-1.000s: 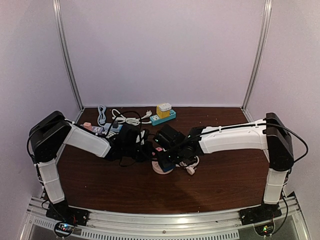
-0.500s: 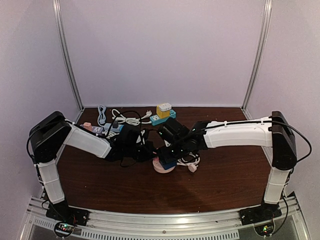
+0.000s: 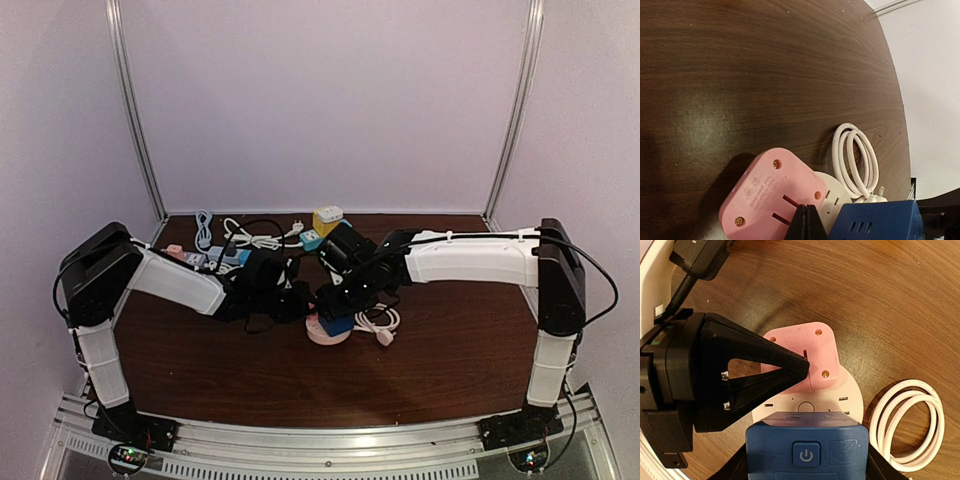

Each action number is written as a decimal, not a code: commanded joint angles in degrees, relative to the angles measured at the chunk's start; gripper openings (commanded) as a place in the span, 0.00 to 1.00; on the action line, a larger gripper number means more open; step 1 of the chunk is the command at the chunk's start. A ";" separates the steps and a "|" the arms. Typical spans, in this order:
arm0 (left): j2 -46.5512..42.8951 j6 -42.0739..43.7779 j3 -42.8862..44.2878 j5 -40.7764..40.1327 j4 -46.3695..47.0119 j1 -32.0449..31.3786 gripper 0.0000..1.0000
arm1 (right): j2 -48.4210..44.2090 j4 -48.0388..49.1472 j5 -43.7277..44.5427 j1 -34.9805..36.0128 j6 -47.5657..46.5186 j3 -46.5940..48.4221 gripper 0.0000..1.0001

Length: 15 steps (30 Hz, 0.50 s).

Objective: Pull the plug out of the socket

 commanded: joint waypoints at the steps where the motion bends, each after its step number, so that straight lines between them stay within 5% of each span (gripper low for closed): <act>1: 6.44 1.61 -5.66 -2.78 -28.86 -0.92 0.00 | -1.12 1.45 5.67 -3.34 1.45 2.94 0.20; 8: 6.43 1.90 -5.87 -2.89 -28.91 -0.92 0.00 | -1.54 3.95 -0.72 -4.38 3.03 1.85 0.20; 15: 6.43 2.15 -5.62 -2.94 -28.90 -0.92 0.00 | -2.85 2.25 4.35 -3.08 1.52 1.74 0.19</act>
